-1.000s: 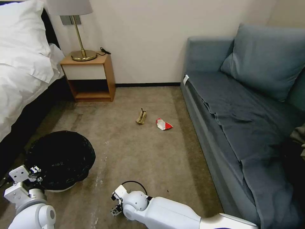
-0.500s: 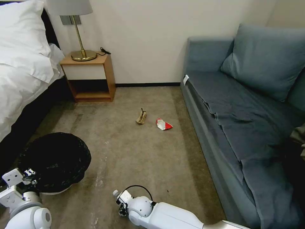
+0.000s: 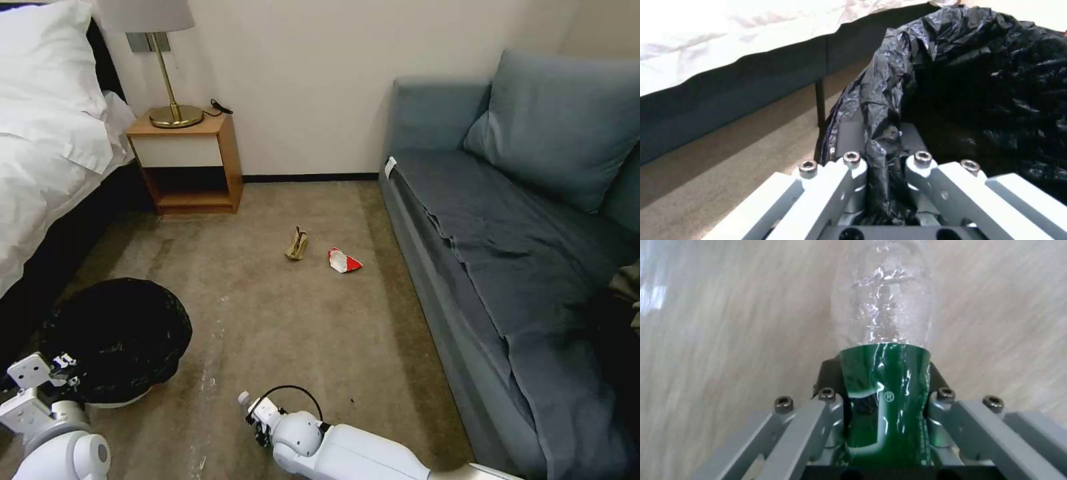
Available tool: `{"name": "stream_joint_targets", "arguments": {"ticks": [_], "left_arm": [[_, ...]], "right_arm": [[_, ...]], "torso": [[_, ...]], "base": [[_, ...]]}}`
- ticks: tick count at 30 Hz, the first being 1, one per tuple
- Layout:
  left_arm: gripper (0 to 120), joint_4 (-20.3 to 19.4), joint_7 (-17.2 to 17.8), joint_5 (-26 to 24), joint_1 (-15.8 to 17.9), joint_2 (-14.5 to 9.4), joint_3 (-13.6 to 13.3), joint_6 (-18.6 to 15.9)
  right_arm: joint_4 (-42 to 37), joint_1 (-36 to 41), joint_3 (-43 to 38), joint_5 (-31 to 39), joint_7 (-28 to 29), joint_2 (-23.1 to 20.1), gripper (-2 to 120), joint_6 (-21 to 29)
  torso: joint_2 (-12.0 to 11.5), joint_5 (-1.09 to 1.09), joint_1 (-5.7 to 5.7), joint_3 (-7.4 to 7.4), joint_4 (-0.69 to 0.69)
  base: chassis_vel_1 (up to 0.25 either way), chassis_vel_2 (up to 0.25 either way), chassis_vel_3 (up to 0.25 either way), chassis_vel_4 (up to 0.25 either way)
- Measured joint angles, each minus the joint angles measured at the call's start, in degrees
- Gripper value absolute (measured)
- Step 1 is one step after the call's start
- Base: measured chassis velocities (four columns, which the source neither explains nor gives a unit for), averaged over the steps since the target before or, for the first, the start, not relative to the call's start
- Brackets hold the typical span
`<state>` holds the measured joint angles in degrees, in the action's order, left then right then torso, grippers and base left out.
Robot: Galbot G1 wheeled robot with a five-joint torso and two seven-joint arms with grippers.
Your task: Pick up the trash bin, then pick up the garbage on the floor and place it into the trash bin.
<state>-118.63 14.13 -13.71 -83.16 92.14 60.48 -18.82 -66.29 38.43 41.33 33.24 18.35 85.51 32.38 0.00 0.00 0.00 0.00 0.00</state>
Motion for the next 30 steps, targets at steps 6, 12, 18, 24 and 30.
{"name": "stream_joint_targets", "arguments": {"ticks": [6,12,18,24,30], "left_arm": [[5,0.19,0.05,-0.16,0.47,0.0,-0.61,-0.27],[5,0.53,0.02,-0.65,0.5,0.0,-0.64,-0.33],[5,0.88,0.1,-1.08,0.33,0.0,-0.7,-0.2],[5,1.61,0.11,-0.95,1.19,-0.01,-1.38,-0.18],[5,1.51,0.12,-0.11,1.33,-0.01,-2.92,-0.18]], "right_arm": [[1.03,-4.93,-3.57,-4.0,4.86,3.71,21,-14.76],[-0.35,-9.55,-7.2,-6.63,6.78,6.66,21,-20.71],[-4.7,-15.16,-7.63,-3.96,10.1,6.76,21,-21.83],[-8.93,-19.52,-0.19,2.1,15.04,6.73,21,-25.02],[-9.69,-21.46,3.96,4.22,14.98,6.69,21,-26.21]], "torso": [[0.0,0.0,0.0,0.0,0.0],[0.0,0.01,0.0,0.0,0.03],[-0.01,0.0,0.0,0.01,-0.01],[-0.01,0.0,0.0,0.01,0.01],[-0.01,-0.01,0.0,0.0,0.0]], "base": [[0.0,0.0,0.0,0.0],[0.0,0.0,0.0,0.0],[0.0,0.0,0.0,0.0],[0.0,0.0,0.0,0.0],[0.0,0.0,0.0,0.0]]}}
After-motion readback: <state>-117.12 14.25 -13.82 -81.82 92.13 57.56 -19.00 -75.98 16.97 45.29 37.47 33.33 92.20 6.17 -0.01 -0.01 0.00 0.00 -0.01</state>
